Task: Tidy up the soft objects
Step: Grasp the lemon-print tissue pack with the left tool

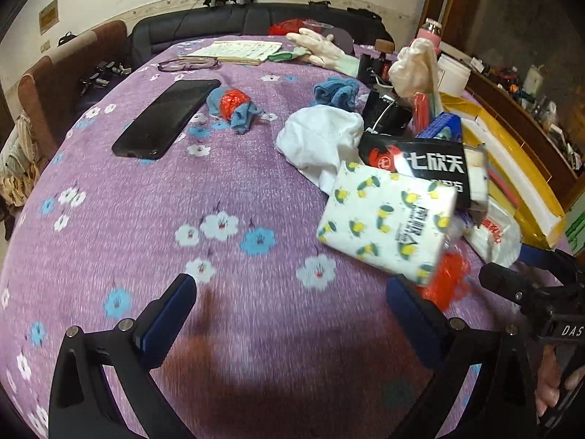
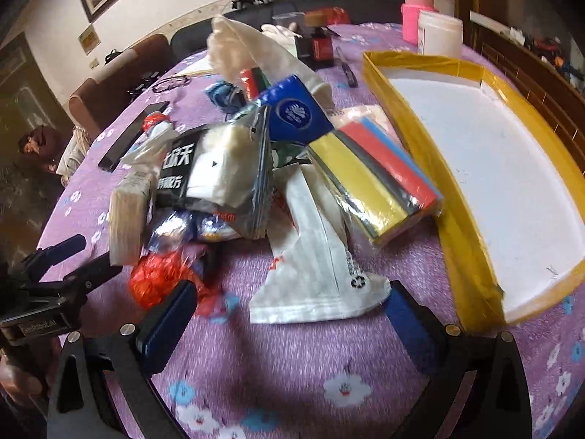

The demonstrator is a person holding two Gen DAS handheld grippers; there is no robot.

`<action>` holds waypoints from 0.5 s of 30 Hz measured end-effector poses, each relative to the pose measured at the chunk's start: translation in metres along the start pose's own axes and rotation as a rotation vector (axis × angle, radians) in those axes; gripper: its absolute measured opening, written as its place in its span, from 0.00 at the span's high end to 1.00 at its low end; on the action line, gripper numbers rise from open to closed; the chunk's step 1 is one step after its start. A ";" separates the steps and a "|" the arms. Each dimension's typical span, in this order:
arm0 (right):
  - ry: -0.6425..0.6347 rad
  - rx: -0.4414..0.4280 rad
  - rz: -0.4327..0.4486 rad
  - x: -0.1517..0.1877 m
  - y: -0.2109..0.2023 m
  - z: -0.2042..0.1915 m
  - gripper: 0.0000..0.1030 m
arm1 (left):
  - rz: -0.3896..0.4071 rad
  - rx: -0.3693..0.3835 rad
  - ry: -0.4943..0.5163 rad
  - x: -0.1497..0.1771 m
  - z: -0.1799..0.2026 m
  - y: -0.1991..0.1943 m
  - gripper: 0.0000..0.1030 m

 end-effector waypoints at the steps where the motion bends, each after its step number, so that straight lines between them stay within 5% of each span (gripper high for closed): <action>1: -0.021 -0.008 0.019 0.004 -0.006 -0.004 0.02 | 0.011 0.011 0.003 0.003 0.001 -0.004 0.00; 10: -0.079 -0.040 0.183 0.026 -0.068 -0.017 0.19 | 0.097 0.148 -0.054 0.022 -0.008 -0.028 0.00; 15: -0.059 -0.065 0.258 0.031 -0.088 -0.011 0.22 | 0.082 0.165 -0.006 0.023 0.004 -0.026 0.16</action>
Point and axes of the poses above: each gripper's, at about its wrist camera, not at the fingertips, and y roughly the way its jaws point, z to its right, x to its underside, the point moved 2 cm from there along y, roughly the way its jaws point, and after that the axes turned 8 degrees about x, right-handed, at the moved point
